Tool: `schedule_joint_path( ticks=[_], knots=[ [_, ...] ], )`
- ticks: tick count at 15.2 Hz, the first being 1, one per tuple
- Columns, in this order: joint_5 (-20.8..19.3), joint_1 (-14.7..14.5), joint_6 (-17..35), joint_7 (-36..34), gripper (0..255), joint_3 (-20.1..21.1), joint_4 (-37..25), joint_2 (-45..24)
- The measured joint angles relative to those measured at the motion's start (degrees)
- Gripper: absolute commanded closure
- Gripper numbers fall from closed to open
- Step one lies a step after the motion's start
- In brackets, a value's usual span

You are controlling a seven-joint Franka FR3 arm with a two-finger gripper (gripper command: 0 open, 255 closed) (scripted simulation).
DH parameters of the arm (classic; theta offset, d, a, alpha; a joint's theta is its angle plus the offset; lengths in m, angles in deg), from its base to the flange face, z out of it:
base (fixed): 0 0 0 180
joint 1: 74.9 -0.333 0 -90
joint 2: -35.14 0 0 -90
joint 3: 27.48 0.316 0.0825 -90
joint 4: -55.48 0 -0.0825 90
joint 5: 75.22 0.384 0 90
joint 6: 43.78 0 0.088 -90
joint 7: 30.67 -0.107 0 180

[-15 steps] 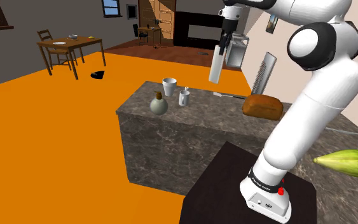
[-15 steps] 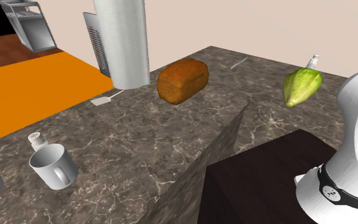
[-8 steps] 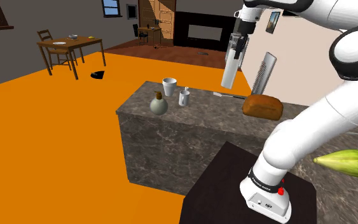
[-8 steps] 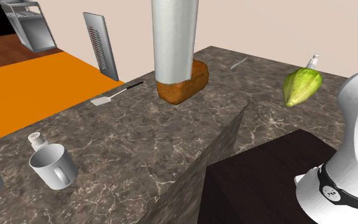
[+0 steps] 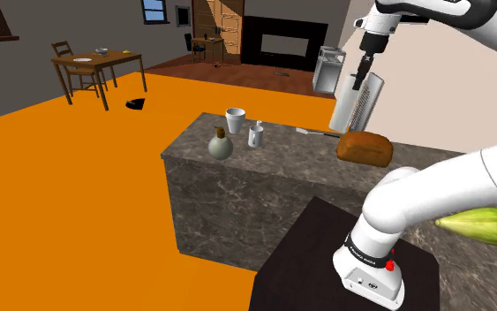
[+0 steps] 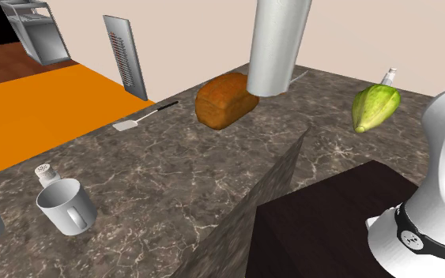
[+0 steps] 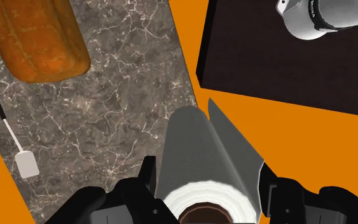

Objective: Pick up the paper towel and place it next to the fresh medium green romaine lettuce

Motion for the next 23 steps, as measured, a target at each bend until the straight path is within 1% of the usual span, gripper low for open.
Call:
schedule_joint_path(
  ticks=[8, 9, 13, 19, 23],
  knots=[
    [-4.2, 4.7, -7.2, 4.1, 255, 0.3, 5.8, 13.6],
    [-4.6, 5.1, -8.5, 4.8, 255, 0.3, 5.4, 14.7],
    [-7.0, 7.5, -12.4, 7.6, 255, 0.0, 7.5, 21.1],
    [-10.8, 10.6, -19.3, 13.0, 255, -0.9, 7.4, 28.8],
    [-14.7, 12.1, -24.2, 18.1, 255, -2.4, 5.0, 32.6]
  ],
)
